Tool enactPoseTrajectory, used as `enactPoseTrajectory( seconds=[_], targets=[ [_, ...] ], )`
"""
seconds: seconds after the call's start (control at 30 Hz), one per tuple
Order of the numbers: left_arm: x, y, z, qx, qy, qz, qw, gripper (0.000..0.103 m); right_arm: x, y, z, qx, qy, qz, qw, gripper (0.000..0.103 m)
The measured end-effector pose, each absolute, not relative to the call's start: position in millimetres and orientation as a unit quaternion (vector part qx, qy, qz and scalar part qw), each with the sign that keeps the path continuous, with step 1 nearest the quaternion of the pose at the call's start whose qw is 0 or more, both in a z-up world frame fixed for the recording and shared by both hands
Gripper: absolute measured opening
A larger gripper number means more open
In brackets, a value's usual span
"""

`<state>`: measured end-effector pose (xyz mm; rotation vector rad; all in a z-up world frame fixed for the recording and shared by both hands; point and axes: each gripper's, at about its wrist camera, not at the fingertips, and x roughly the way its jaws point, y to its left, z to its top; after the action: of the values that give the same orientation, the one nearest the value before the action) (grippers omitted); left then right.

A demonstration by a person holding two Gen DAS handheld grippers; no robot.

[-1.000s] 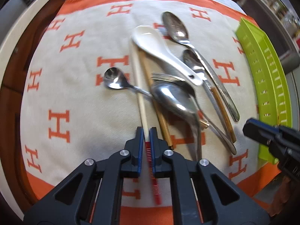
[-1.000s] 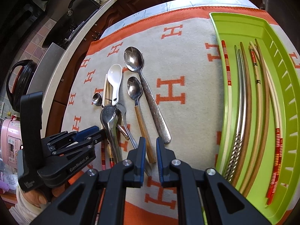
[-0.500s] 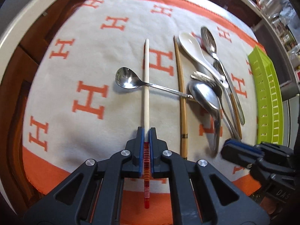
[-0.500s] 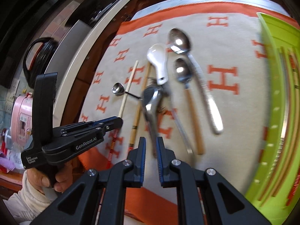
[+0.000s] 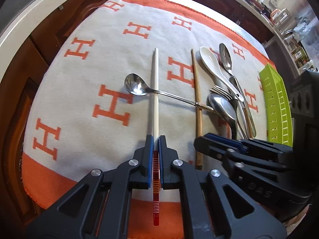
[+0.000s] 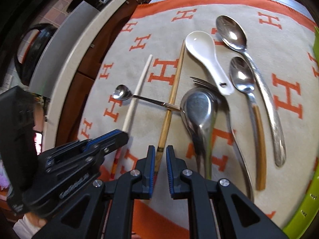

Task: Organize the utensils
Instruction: 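Grasp a wooden chopstick with the right gripper, then carry the red-banded and wooden chopsticks toward the green tray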

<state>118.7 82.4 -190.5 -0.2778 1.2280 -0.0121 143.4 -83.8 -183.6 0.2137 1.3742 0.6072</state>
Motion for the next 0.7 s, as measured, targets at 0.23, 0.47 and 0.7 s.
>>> enactPoseTrajectory(
  seconds=[0.23, 0.47, 0.7],
  targets=[
    [115.7, 92.2, -188.0, -0.144, 0.559, -0.022, 0.816, 0.003, 147.7, -54.5, -183.2, 0.035, 0.604, 0.242, 0.758, 0.016],
    [114.9, 96.2, -184.8, -0.157, 0.550, -0.043, 0.819, 0.003, 145.9, -32.6, -182.0, -0.052, 0.568, 0.210, 0.794, 0.010],
    [116.4, 87.2, -186.7, -0.169, 0.552, -0.072, 0.813, 0.003, 149.5, -54.9, -176.9, -0.005, 0.563, 0.202, 0.801, 0.006]
  ],
)
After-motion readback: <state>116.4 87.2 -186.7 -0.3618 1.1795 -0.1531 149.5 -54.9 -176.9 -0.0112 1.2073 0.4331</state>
